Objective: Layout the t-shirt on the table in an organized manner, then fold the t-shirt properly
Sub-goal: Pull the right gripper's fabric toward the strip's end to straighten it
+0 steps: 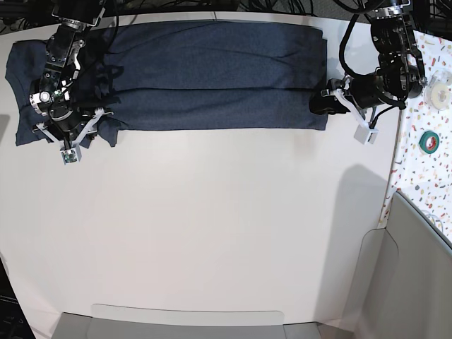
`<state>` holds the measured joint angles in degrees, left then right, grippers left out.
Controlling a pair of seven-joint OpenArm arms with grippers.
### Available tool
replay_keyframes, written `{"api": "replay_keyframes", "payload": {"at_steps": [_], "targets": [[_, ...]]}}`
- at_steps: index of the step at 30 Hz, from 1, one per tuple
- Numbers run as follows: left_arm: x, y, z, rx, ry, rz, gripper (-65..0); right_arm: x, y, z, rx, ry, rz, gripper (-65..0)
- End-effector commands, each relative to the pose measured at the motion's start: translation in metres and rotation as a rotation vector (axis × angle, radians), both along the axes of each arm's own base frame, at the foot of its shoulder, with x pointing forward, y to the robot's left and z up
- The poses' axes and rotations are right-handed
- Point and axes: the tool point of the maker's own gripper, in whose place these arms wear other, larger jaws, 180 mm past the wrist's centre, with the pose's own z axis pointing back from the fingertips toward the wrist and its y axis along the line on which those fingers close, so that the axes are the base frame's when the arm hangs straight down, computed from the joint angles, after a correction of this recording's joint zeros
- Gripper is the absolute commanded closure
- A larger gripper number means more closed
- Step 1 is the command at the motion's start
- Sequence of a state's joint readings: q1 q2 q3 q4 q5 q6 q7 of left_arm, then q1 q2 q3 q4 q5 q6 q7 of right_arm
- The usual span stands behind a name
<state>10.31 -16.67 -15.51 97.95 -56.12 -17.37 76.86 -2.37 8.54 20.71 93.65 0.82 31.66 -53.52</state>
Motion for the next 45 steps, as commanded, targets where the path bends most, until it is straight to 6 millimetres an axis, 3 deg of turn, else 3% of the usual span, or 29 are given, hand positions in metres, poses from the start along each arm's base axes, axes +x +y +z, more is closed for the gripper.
{"api": "replay_keyframes", "payload": {"at_steps": [1,10,23,29,35,42,45], "targets": [[0.007,0.002,0.009,-0.006,-0.035,0.006,-18.2,0.001,0.001,0.004,0.0,0.001,0.013,-24.3],[0.007,0.002,0.01,-0.006,-0.036,0.005,-18.2,0.012,-0.014,0.02,0.003,-0.052,-0.043,-24.3],[0.008,0.002,0.009,-0.008,-0.035,0.005,-18.2,0.031,-0.015,0.039,0.001,-0.109,-0.046,-24.2],[0.007,0.002,0.006,-0.013,-0.023,0.009,-18.2,0.031,-0.015,0.039,0.001,-0.11,-0.045,-24.6],[0.007,0.003,0.006,-0.011,-0.024,0.012,-18.2,0.029,-0.014,0.037,0.001,-0.104,-0.044,-35.6],[0.007,0.004,0.006,-0.009,-0.024,0.012,-18.2,0.023,-0.015,0.029,-0.001,-0.079,-0.044,-36.1],[0.007,0.004,0.006,-0.009,-0.024,0.012,-18.2,0.015,-0.014,0.014,0.013,-0.038,-0.047,-36.1]]}}
